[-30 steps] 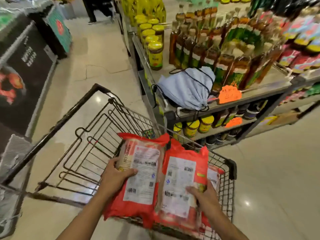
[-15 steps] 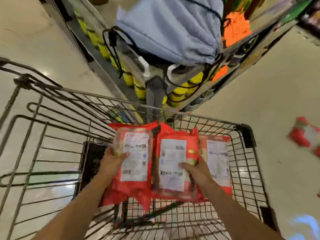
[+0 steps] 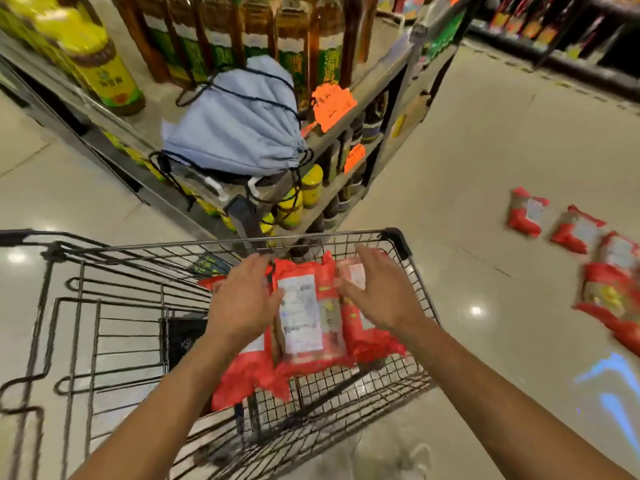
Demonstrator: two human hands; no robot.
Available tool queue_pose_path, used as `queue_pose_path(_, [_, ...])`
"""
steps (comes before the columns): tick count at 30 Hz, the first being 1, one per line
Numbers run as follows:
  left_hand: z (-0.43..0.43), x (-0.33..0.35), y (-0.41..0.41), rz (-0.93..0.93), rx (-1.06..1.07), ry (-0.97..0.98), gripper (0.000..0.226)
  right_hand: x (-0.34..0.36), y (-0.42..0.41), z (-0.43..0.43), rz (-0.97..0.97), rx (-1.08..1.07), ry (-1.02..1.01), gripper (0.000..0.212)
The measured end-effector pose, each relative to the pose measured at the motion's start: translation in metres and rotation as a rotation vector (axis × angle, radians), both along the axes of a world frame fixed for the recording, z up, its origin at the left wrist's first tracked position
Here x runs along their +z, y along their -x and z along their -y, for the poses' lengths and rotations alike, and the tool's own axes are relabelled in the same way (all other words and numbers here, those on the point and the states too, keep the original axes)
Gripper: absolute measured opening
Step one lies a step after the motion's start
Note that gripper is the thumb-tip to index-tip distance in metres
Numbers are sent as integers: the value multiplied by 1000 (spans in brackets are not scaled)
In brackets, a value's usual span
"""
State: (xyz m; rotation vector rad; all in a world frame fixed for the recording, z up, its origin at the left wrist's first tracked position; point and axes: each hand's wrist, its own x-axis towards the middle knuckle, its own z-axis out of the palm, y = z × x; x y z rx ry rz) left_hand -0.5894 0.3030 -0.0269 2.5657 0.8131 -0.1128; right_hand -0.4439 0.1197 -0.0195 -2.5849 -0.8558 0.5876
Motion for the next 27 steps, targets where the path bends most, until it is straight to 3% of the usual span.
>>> queue_pose_path(4, [67, 98, -58, 135, -261, -306, 71, 78, -15, 69, 261, 11, 3, 90])
queue_pose_path(9, [188, 172, -123, 199, -447, -522, 73, 138, -38, 198, 416, -158, 48, 89])
queue_pose_path(21, [508, 191, -263, 326, -750, -517, 75, 161, -112, 552, 397, -494, 112, 82])
queue_pose_path(27, [596, 187, -339, 335, -824, -499, 76, 156, -166, 639, 360, -647, 92, 82])
